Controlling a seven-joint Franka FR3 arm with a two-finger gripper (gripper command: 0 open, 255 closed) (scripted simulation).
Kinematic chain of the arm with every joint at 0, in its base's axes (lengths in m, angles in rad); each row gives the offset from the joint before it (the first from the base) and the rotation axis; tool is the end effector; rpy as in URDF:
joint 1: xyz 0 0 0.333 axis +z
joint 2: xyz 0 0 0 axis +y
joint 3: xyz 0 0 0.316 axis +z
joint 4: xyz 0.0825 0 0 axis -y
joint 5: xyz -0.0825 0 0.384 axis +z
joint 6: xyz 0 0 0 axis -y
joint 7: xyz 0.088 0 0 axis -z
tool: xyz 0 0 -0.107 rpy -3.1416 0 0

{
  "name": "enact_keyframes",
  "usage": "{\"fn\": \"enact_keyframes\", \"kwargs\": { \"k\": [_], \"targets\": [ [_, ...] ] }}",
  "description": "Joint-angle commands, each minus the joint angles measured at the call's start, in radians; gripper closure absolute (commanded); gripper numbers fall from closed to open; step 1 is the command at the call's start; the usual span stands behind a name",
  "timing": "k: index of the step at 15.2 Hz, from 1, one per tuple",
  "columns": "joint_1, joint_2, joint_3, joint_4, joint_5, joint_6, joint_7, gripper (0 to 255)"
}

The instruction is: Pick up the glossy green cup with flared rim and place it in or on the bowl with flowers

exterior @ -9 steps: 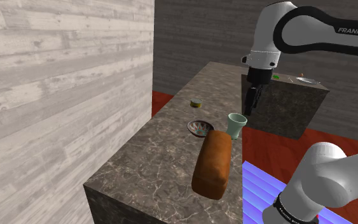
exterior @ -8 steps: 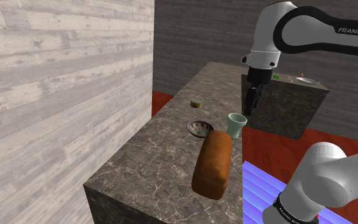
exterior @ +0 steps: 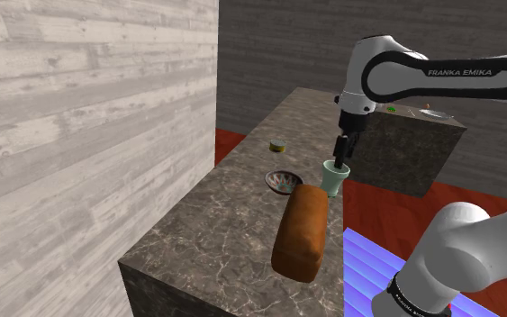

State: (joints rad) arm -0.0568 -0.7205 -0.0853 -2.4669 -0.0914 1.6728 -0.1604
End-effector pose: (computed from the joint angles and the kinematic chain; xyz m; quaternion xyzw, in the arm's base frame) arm 0.3216 -0.0589 0.5249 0.9988 0.0271 -0.0395 0.0117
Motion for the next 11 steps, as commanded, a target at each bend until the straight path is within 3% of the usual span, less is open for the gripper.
{"fn": "enact_keyframes", "kwargs": {
  "k": [1, 11],
  "targets": [
    [-0.02, 0.026, -0.024, -0.034, -0.03, 0.073, -0.012, 0],
    [-0.106, 0.272, -0.136, -0.057, -0.145, 0.409, -0.042, 0]
  ]
}}
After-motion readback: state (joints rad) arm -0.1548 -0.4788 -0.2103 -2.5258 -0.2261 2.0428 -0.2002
